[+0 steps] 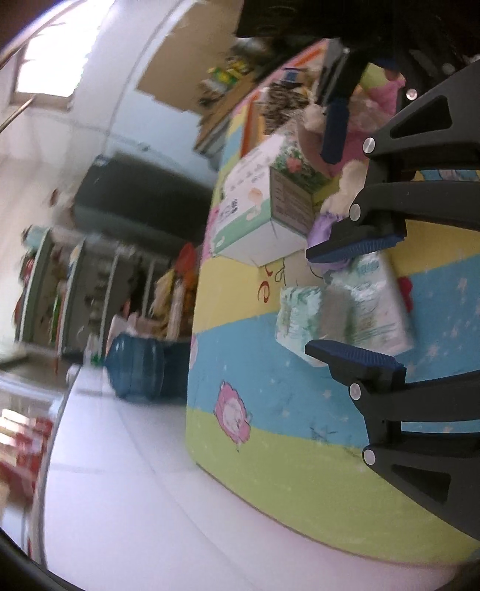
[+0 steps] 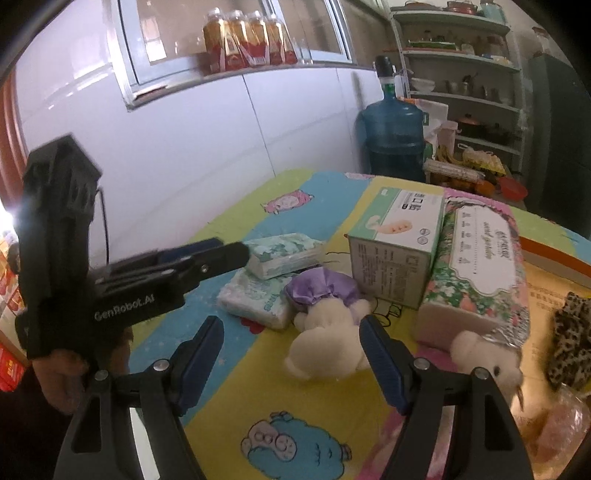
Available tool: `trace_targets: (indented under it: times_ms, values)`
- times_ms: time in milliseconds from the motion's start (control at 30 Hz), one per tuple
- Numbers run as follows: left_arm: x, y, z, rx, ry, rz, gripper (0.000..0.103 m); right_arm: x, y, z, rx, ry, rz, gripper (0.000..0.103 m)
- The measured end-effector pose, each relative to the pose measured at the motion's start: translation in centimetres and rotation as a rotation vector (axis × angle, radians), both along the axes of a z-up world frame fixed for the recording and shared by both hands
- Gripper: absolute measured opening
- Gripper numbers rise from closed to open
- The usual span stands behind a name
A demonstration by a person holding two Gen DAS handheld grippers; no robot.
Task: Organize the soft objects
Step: 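Move both open tools back to the pile of soft items, then grasp the white wet-wipes packet with the left tool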
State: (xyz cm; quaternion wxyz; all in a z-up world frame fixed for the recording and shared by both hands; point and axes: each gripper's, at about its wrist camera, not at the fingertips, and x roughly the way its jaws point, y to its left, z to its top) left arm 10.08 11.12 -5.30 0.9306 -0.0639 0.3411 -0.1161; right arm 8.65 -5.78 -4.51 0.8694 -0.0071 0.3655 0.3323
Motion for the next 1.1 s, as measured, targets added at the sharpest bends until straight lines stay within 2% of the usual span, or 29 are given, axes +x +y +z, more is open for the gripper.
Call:
trace_targets:
  times_ms: [100,233,400,533,700,900,1000,1033,1067,1100]
  values:
    - [1.0,0.1,-0.3,0.02,0.022,-0.053,0.047,0.6,0.1,-0.3,-0.004,0.011,-0.005,0.075]
    - [1.7,1.1,-0.4,-0.003,0.036,-0.066,0.047,1.4,0.4,-0.8,-0.017,0.031,-0.01,0.075]
    - [2.5,2.5,-0.1,-0.033,0.037,-0.07,0.058,2.2,0.8,-1.4,-0.031,0.052,0.0,0.075]
    - [3.8,2.3,-0.7,-0.047,0.092,-0.117,0.058,2.8,1.3,-1.7,-0.043,0.061,-0.001,0.075]
    - [6.0,2.0,-2.7,-0.083,0.193,-0.129,0.058,3.3,1.4,-2.1,-0.058,0.071,-0.013,0.075]
    - [6.8,1.3,-4.3,-0.144,0.244,-0.129,0.058,3.6,1.6,-2.5,-0.075,0.079,-0.019,0.075]
    - [6.8,1.4,-4.5,-0.165,0.25,-0.101,0.056,3.8,1.7,-2.7,-0.079,0.083,-0.024,0.075]
    - [6.7,1.5,-4.4,-0.173,0.248,-0.093,0.051,3.8,1.6,-2.7,-0.076,0.084,-0.026,0.075]
    - [6.7,1.5,-4.4,-0.178,0.243,-0.089,0.045,3.7,1.5,-2.7,-0.076,0.083,-0.031,0.07]
    - [6.5,1.5,-4.3,-0.183,0.233,-0.08,0.044,3.7,1.4,-2.6,-0.082,0.077,-0.043,0.067]
